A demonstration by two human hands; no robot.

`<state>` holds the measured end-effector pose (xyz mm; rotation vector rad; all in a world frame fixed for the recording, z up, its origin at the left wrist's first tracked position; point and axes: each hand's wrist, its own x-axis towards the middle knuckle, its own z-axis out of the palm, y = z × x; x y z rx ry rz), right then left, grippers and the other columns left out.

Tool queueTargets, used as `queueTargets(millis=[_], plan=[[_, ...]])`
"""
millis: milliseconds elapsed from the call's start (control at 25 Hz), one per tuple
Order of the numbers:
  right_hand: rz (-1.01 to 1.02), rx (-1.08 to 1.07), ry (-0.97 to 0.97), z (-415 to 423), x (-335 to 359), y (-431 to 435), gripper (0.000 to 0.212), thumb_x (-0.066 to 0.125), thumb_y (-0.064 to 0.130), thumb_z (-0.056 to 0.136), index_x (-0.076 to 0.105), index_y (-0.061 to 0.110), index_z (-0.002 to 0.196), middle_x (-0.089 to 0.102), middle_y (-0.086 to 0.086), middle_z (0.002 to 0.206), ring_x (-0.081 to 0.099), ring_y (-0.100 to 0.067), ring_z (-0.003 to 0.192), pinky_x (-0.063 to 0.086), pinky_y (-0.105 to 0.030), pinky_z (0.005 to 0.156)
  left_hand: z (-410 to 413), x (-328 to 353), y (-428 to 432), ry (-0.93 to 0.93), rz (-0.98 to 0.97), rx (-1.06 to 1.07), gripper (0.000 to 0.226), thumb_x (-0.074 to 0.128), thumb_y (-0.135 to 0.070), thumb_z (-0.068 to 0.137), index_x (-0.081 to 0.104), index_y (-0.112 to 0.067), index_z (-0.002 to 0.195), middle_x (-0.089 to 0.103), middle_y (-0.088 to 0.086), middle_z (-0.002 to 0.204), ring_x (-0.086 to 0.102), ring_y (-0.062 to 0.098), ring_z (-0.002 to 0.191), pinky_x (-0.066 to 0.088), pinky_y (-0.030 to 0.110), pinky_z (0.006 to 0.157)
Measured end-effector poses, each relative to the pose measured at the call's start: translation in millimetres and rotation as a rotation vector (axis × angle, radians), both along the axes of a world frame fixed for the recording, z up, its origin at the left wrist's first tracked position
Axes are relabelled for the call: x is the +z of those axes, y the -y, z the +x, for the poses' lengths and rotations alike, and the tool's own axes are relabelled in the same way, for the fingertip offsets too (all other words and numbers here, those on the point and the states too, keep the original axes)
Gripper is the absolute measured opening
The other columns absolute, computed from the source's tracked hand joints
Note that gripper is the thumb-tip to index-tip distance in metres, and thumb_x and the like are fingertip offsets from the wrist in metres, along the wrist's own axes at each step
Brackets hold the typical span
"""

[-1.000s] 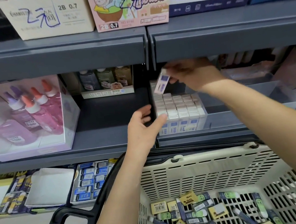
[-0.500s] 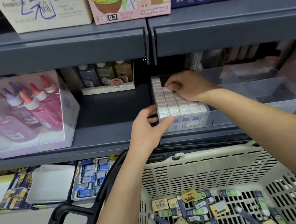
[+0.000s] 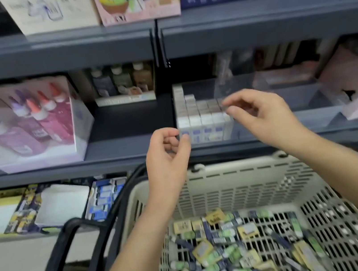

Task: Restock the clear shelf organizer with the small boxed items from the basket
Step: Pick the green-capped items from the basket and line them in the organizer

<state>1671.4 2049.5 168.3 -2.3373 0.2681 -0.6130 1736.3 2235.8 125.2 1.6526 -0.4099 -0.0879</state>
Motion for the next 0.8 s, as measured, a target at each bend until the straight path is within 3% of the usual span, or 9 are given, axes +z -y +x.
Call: queueTargets(millis=[80,160,240,360,520,640,800], plan=[[0.054,0.028,-0.102,-55.5,-20.2,-3.4,0.013,0.059,0.028,0.086,0.062,0.040,0.085,0.064,0.028,0.079,0.058,0.010,0.075,0.039,-0.001,0.069,-35.3,-7.5,-0.7,0.040,0.035,-0.155,0.010,0.059,-0.024,0.085,0.055,-0.032,0.081,0.057,-0.018,0.072,0.051,-0.004,0.063,0.042,0.009,0.059],[0.060,0.062,-0.313,-98.7,-43.0,-1.1,0.013,0.060,0.024,0.087,0.064,0.036,0.090,0.067,0.020,0.081,0.059,0.005,0.073,0.045,-0.008,0.069,-68.5,-25.1,4.8,0.068,0.207,-0.393,0.007,0.057,-0.027,0.085,0.057,-0.033,0.083,0.060,-0.017,0.077,0.054,-0.004,0.071,0.042,0.009,0.061],[-0.030,0.121,-0.617,-127.3,-60.0,7.4,0.013,0.059,0.024,0.089,0.068,0.022,0.097,0.069,0.008,0.090,0.060,-0.004,0.079,0.049,-0.025,0.078,-97.4,-50.7,15.3,0.065,0.428,-0.635,0.007,0.056,-0.028,0.089,0.059,-0.030,0.095,0.060,-0.016,0.087,0.056,-0.003,0.082,0.043,0.013,0.067],[-0.222,0.223,-0.975,-146.2,-72.9,24.0,0.026,0.052,0.032,0.092,0.065,0.016,0.106,0.066,-0.002,0.107,0.056,-0.010,0.090,0.042,-0.025,0.079,-135.3,-95.4,38.6,0.103,0.706,-0.914,0.028,0.055,-0.034,0.091,0.057,-0.023,0.117,0.058,-0.007,0.116,0.054,0.010,0.108,0.042,0.021,0.083],[-0.222,0.172,-1.013,-141.8,-78.0,29.5,0.028,0.047,0.034,0.094,0.062,0.015,0.108,0.063,-0.004,0.111,0.057,-0.021,0.100,0.043,-0.030,0.081,-184.5,-150.8,60.5,0.332,0.954,-1.257,0.058,0.057,-0.045,0.088,0.040,-0.023,0.139,0.029,0.006,0.149,0.027,0.024,0.135,0.032,0.038,0.107],[-0.208,0.159,-0.977,-138.4,-80.5,29.9,0.028,0.048,0.036,0.093,0.064,0.017,0.105,0.064,-0.002,0.109,0.058,-0.020,0.096,0.044,-0.031,0.080,-194.7,-178.0,52.9,0.609,1.049,-1.347,0.045,0.053,-0.040,0.091,0.047,-0.028,0.134,0.003,0.001,0.158,0.005,0.025,0.142,0.024,0.049,0.110],[-0.238,0.177,-0.992,-142.2,-83.9,30.6,0.026,0.048,0.040,0.092,0.061,0.020,0.104,0.061,0.001,0.107,0.055,-0.017,0.091,0.041,-0.029,0.076,-161.4,-179.9,25.8,0.723,1.074,-1.284,0.027,0.047,-0.035,0.094,0.059,-0.025,0.117,0.024,0.002,0.152,0.013,0.021,0.140,0.031,0.047,0.106]])
